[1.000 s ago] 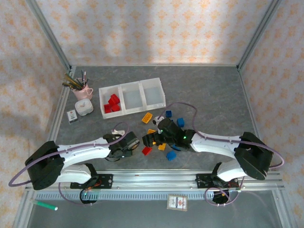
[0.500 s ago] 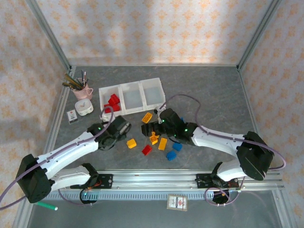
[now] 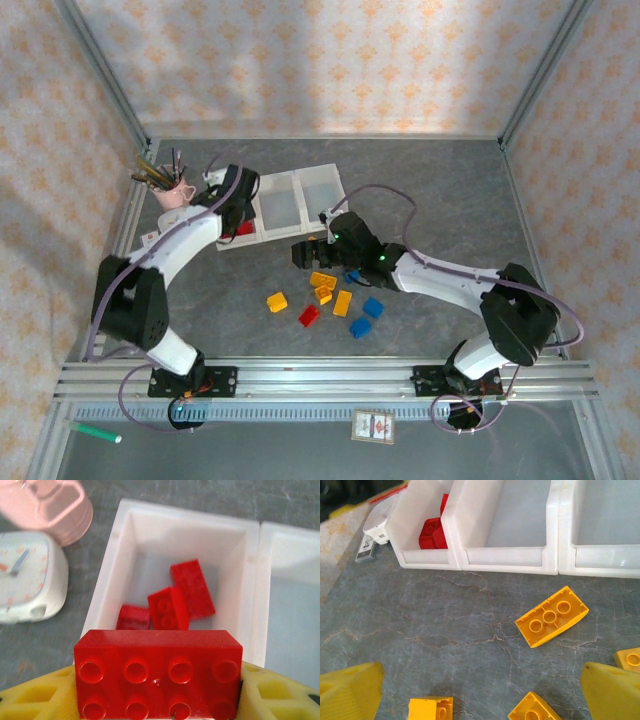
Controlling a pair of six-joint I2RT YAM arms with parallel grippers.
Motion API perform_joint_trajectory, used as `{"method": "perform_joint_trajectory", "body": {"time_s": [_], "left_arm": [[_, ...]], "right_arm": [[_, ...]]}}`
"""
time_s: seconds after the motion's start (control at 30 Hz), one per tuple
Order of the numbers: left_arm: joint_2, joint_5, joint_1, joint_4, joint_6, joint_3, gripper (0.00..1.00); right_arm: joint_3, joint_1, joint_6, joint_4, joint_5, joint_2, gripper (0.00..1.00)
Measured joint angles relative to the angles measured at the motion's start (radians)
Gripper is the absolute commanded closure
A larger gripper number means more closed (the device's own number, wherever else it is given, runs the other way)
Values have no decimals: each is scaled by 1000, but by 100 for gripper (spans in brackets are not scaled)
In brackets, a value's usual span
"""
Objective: Sort the legos into containers by color
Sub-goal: Place the lego in the container.
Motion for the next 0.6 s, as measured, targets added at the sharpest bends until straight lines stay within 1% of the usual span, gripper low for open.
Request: {"method": "perform_joint_trajectory", "body": {"time_s": [0.13, 0.27, 0.4, 0.6], "left_arm": [[137, 0, 38, 31, 40, 106, 45], [221, 2, 64, 45, 62, 153, 37], [236, 3, 72, 44, 80, 159, 30], [234, 3, 73, 44, 99, 174, 25]], "right_arm": [[10, -4, 0, 0, 0, 13, 0], [12, -7, 0, 0, 0, 13, 0], [15, -10, -1, 0, 0, 14, 0], [26, -13, -11, -1, 4, 14, 0]]}}
